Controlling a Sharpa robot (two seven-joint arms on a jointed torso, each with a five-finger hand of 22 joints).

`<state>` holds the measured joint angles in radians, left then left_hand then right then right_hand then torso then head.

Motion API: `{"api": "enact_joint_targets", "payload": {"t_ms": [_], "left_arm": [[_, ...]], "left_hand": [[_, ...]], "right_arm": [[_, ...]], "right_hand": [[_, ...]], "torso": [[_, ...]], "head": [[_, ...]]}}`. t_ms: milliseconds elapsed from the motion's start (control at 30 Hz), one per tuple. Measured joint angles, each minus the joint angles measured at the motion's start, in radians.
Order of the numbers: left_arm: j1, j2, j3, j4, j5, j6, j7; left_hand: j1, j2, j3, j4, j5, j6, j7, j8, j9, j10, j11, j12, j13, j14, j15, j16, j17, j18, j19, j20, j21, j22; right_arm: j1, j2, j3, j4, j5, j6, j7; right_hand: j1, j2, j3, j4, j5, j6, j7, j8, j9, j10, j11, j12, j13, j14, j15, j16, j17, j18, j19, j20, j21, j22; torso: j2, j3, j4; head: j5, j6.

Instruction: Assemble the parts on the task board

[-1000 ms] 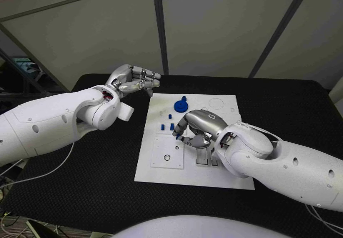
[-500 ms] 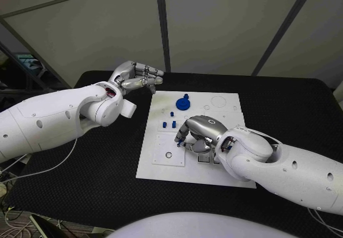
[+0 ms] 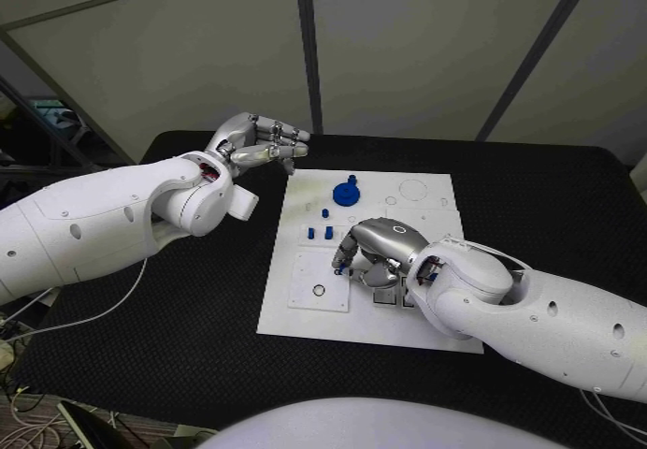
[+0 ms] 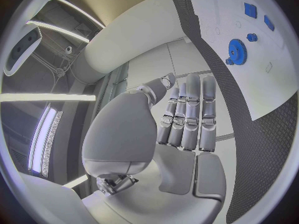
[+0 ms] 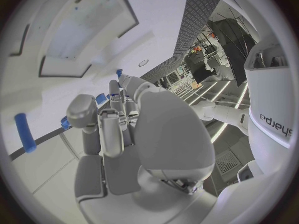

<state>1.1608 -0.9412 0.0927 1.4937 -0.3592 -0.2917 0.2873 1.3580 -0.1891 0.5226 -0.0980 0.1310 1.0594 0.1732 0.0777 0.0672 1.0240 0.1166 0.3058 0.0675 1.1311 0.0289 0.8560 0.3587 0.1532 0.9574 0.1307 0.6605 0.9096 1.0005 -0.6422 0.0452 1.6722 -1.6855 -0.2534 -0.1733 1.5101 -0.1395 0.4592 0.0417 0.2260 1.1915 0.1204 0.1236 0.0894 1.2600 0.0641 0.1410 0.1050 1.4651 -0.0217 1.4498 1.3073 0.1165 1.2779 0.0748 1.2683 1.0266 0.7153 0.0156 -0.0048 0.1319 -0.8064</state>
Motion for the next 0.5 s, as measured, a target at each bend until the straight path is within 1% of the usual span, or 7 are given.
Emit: {"api": "enact_joint_targets", "payload": {"t_ms": [67,100,133,300,333,500], "left_arm": [[0.0,0.0,0.0,0.0,0.0,0.0,0.0],[0.0,0.0,0.0,0.0,0.0,0.0,0.0],[0.0,0.0,0.0,0.0,0.0,0.001,0.0],[0.0,0.001,0.0,-0.001,0.0,0.001,0.0],[0.0,0.001,0.0,-0.001,0.0,0.002,0.0],[0.0,0.002,0.0,-0.002,0.001,0.003,-0.001]], "left_hand": [[0.0,0.0,0.0,0.0,0.0,0.0,0.0,0.0,0.0,0.0,0.0,0.0,0.0,0.0,0.0,0.0,0.0,0.001,0.0,0.0,0.0,0.0],[0.0,0.0,0.0,0.0,0.0,0.0,0.0,0.0,0.0,0.0,0.0,0.0,0.0,0.0,0.0,0.0,0.0,0.03,0.0,0.0,0.0,0.0],[0.0,0.0,0.0,0.0,0.0,0.0,0.0,0.0,0.0,0.0,0.0,0.0,0.0,0.0,0.0,0.0,0.0,0.054,0.0,0.0,0.0,0.0],[0.0,0.0,0.0,0.0,0.0,0.0,0.0,0.0,0.0,0.0,0.0,0.0,0.0,-0.001,0.001,0.0,-0.001,0.051,0.0,0.0,0.0,0.0],[0.0,0.0,0.0,0.0,0.0,0.0,0.0,0.0,0.0,0.0,0.0,0.004,0.0,-0.003,0.003,0.0,-0.002,-0.002,0.0,0.0,-0.004,0.0],[0.0,0.0,0.0,0.0,0.0,0.0,0.0,0.0,0.0,0.0,0.0,0.004,0.0,-0.003,0.003,0.0,-0.002,0.001,0.0,0.0,-0.004,0.0]], "right_arm": [[0.0,0.001,0.0,-0.001,-0.002,0.0,0.0],[0.0,0.003,0.0,-0.002,-0.004,-0.001,0.0],[0.0,0.004,0.0,-0.002,-0.005,-0.001,0.0],[0.0,0.009,-0.001,-0.004,-0.01,-0.001,0.0],[0.0,0.01,-0.002,-0.005,-0.011,-0.001,-0.001],[-0.001,0.014,-0.002,-0.008,-0.014,0.0,-0.003]], "right_hand": [[0.0,0.0,0.0,0.0,0.0,0.0,0.0,0.0,0.0,0.0,0.0,0.0,0.0,0.0,0.0,0.0,0.0,0.0,0.0,0.0,0.0,0.0],[0.0,0.0,0.0,0.0,0.0,0.0,0.0,0.0,-0.001,0.0,0.0,0.0,0.0,0.0,0.0,0.0,0.0,0.0,0.0,0.0,0.0,0.0],[0.0,0.0,0.0,0.0,0.0,0.0,0.0,0.0,-0.001,0.0,0.0,0.0,0.0,0.0,0.0,0.0,0.0,0.0,0.0,0.0,0.0,0.0],[0.0,0.0,0.0,0.0,0.0,0.0,0.0,-0.003,0.0,0.0,0.0,0.0,0.0,0.0,0.0,0.004,0.001,0.0,0.0,0.0,0.004,0.0],[0.0,0.0,0.0,0.0,0.0,0.0,0.0,-0.003,0.001,0.0,0.0,0.0,0.0,0.0,0.0,0.004,0.001,0.0,0.0,0.0,0.004,0.0],[0.0,0.0,0.002,-0.002,-0.001,0.0,0.0,-0.003,0.001,0.0,0.0,-0.002,0.001,0.0,0.0,0.004,0.001,0.0,0.0,0.0,0.004,0.0]], "torso": [[0.0,0.0,0.0],[0.0,0.0001,0.0],[0.0,0.0001,0.0],[0.0,0.0003,0.0],[0.0,0.0003,0.0],[0.0,0.0005,0.0]], "head": [[0.001,-0.001],[0.001,-0.001],[0.002,-0.002],[0.002,-0.003],[0.002,-0.003],[0.002,-0.004]]}}
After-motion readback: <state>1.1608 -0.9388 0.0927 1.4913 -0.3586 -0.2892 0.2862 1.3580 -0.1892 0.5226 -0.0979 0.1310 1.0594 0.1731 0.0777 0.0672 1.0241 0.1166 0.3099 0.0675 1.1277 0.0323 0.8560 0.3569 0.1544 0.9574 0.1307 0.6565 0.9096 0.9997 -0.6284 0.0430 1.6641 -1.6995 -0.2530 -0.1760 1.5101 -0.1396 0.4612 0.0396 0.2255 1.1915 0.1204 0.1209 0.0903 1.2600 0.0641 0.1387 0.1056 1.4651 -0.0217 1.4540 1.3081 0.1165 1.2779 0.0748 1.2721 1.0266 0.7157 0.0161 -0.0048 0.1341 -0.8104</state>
